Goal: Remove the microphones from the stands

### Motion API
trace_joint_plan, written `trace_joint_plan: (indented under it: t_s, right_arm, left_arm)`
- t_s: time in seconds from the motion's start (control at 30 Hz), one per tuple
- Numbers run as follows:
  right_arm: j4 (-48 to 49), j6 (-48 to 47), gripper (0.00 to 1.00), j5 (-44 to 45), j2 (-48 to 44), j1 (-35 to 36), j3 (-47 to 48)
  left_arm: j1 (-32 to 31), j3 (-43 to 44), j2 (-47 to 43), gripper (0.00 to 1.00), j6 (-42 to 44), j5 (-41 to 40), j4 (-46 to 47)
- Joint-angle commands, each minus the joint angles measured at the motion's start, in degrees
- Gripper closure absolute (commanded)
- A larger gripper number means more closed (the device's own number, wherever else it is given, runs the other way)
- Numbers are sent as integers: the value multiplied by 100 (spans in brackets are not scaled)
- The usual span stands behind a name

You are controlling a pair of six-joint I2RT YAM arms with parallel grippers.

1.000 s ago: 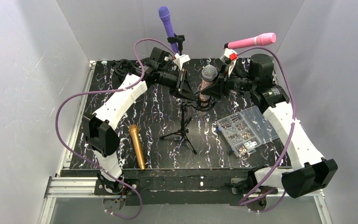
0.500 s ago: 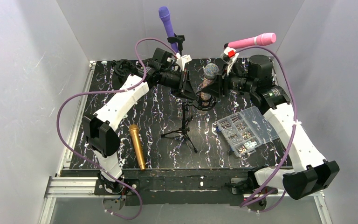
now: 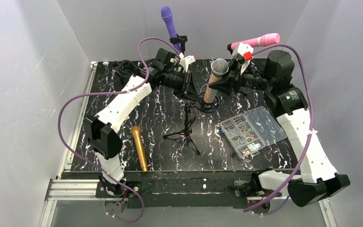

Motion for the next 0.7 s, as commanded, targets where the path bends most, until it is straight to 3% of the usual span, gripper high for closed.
trace_joint_plan:
  t_s: [0.0, 0.23, 0.4, 0.67]
  right_arm:
    - [716, 628, 99, 1530, -103, 16, -260]
    - [606, 1102, 99, 2291, -182, 44, -106]
    - [488, 870, 99, 1735, -164, 37, 119]
    - [-249, -469, 99, 729, -18, 36, 577]
  left_arm:
    - [-24, 6, 16, 100, 516, -265, -633]
    - [-25, -13, -30, 100, 541, -316, -649]
    - [-24, -56, -36, 100, 583, -326, -668]
    - [-23, -164, -82, 100, 656, -308, -650]
